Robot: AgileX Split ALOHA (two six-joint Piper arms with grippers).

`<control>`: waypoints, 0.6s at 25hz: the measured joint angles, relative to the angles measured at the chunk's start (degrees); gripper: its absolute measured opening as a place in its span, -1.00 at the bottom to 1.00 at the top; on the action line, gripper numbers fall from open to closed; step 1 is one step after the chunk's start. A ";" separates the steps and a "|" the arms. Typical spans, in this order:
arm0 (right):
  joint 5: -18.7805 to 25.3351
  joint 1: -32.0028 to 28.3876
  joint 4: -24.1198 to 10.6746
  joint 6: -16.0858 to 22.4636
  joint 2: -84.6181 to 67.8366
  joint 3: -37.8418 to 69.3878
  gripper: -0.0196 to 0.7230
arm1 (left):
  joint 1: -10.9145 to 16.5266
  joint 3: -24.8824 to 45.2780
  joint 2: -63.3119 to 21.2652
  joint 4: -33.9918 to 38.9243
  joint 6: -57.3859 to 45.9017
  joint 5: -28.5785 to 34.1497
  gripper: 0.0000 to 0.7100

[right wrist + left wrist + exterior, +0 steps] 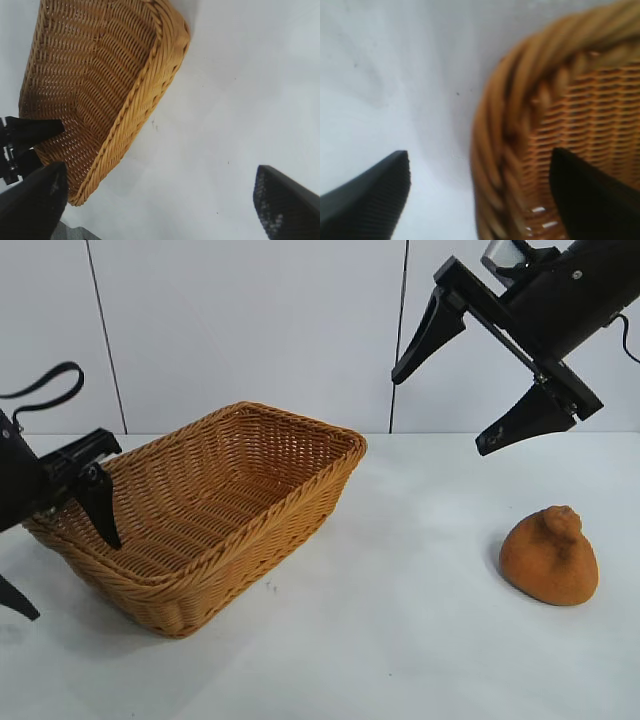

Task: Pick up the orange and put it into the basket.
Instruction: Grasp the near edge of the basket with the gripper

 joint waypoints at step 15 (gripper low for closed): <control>0.00 0.00 0.00 0.00 0.00 0.00 0.92 | 0.00 -3.29 0.68 -0.51 0.32 2.19 -0.73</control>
